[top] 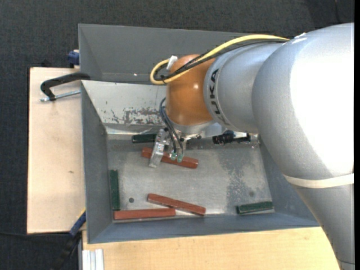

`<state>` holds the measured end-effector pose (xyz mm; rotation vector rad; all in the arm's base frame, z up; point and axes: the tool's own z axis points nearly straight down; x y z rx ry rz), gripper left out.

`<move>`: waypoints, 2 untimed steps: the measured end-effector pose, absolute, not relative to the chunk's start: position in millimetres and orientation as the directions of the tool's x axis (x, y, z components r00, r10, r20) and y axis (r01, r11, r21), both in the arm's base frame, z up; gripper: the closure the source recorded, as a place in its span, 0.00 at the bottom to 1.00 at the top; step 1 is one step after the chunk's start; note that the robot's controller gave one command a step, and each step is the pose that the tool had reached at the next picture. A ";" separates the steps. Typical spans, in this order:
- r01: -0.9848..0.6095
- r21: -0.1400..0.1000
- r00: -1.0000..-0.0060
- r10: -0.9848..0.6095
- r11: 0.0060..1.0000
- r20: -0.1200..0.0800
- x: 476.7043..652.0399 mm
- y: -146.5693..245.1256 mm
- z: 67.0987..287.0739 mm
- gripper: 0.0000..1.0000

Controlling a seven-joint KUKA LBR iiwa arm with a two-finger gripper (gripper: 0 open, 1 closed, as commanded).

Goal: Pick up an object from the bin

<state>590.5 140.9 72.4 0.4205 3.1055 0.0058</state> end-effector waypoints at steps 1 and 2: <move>0.246 0.001 -0.969 0.246 0.969 0.001 585.5 133.0 134.5 1.00; 0.231 0.002 -0.973 0.231 0.973 -0.001 585.9 119.7 210.4 1.00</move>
Offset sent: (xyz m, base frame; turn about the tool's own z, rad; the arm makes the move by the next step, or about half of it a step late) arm -0.0051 -0.0256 0.1473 -0.0380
